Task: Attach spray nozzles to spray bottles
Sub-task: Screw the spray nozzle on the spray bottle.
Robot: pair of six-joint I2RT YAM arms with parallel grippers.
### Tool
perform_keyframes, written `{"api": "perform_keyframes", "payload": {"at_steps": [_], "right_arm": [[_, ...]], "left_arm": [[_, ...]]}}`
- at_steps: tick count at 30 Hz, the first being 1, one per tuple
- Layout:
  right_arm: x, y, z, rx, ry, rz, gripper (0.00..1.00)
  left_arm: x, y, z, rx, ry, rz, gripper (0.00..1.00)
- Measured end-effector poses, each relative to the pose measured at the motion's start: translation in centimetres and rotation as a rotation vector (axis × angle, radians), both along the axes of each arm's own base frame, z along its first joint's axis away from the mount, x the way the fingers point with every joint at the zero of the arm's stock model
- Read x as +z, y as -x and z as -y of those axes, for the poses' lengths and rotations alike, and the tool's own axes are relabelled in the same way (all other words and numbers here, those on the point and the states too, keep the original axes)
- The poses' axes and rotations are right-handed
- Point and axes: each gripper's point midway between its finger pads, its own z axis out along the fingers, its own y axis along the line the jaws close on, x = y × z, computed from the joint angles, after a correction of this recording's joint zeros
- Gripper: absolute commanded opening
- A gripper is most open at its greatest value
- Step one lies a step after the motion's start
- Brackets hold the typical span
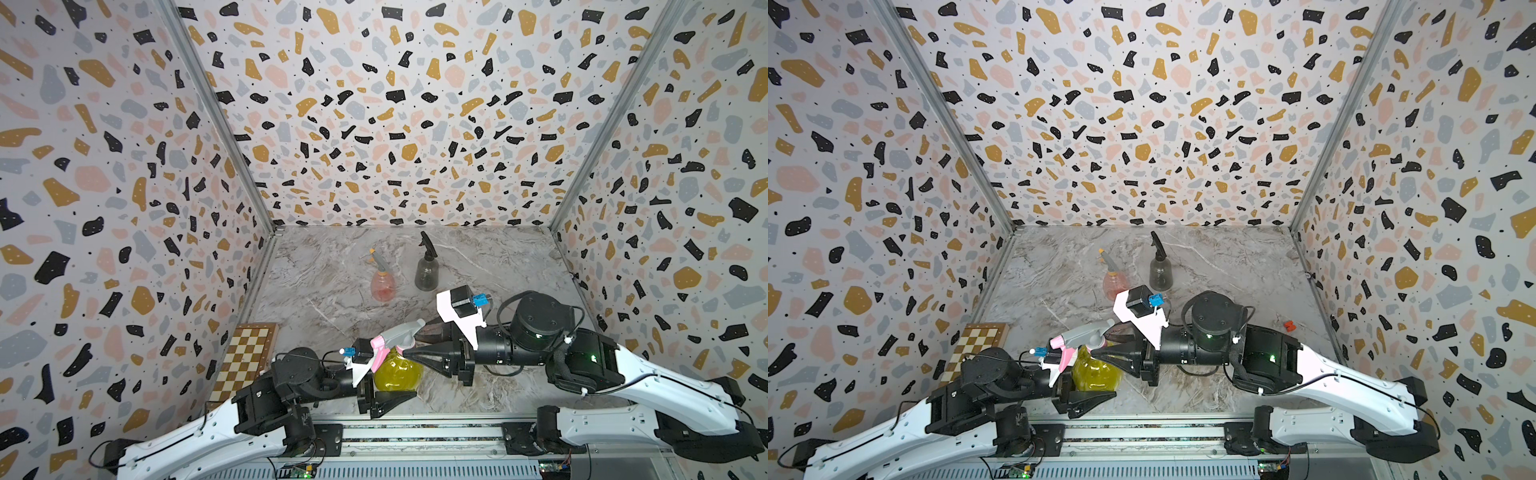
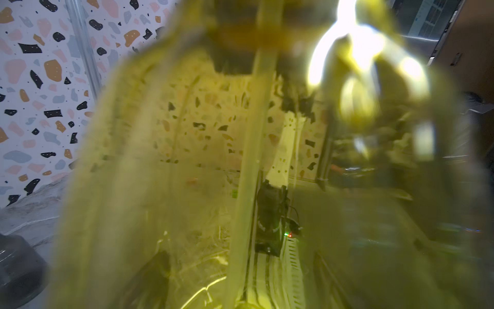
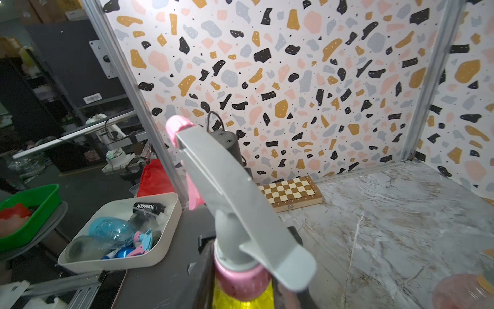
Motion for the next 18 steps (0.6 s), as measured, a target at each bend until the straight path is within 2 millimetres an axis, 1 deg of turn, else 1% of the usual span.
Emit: {"api": "perform_keyframes", "payload": {"at_steps": [6, 10, 13, 18], "right_arm": [[-0.3, -0.7, -0.2, -0.108, -0.018, -0.043, 0.14], [-0.6, -0.8, -0.4, -0.169, -0.021, -0.061, 0.14], [-1.1, -0.8, -0.4, -0.194, -0.019, -0.064, 0.18], [-1.2, -0.3, 0.0, -0.194, -0.024, -0.042, 0.25]], "left_arm": [[0.0, -1.0, -0.2, 0.057, -0.006, 0.028, 0.00], [-0.3, -1.3, -0.3, 0.076, -0.021, 0.041, 0.00], [-0.6, -1.3, -0.4, 0.079, -0.034, 0.042, 0.00], [-1.1, -0.8, -0.3, 0.051, -0.058, 0.046, 0.00]]}}
